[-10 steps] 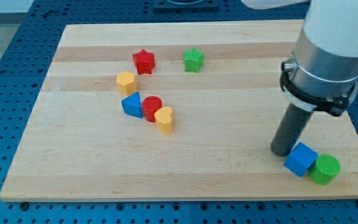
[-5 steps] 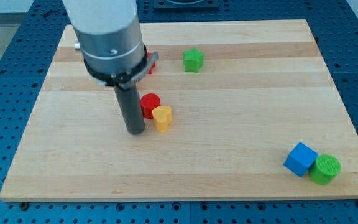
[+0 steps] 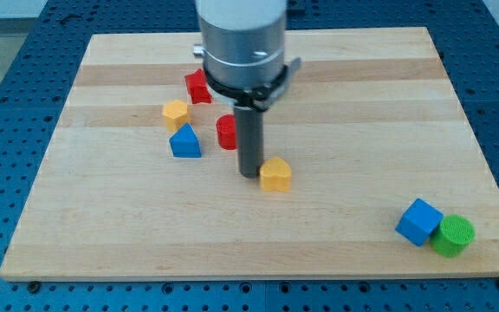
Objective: Move the yellow heart closer to the blue cube
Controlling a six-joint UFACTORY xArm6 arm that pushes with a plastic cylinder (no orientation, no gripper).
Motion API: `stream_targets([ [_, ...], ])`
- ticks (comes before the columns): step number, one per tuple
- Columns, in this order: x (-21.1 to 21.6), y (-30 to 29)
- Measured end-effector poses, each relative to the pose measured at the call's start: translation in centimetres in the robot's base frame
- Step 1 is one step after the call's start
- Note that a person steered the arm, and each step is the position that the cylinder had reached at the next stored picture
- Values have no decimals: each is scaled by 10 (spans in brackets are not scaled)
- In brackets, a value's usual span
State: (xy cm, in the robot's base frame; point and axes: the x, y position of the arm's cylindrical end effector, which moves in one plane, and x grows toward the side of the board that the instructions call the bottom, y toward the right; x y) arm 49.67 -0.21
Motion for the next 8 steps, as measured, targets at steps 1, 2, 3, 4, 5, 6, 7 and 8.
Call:
stream_targets([
  [1, 9, 23],
  [2, 9, 47],
  [3, 9, 67],
  [4, 11, 92],
  [5, 11, 109],
  [6, 11, 116],
  [7, 20, 116],
  [8, 36, 116],
])
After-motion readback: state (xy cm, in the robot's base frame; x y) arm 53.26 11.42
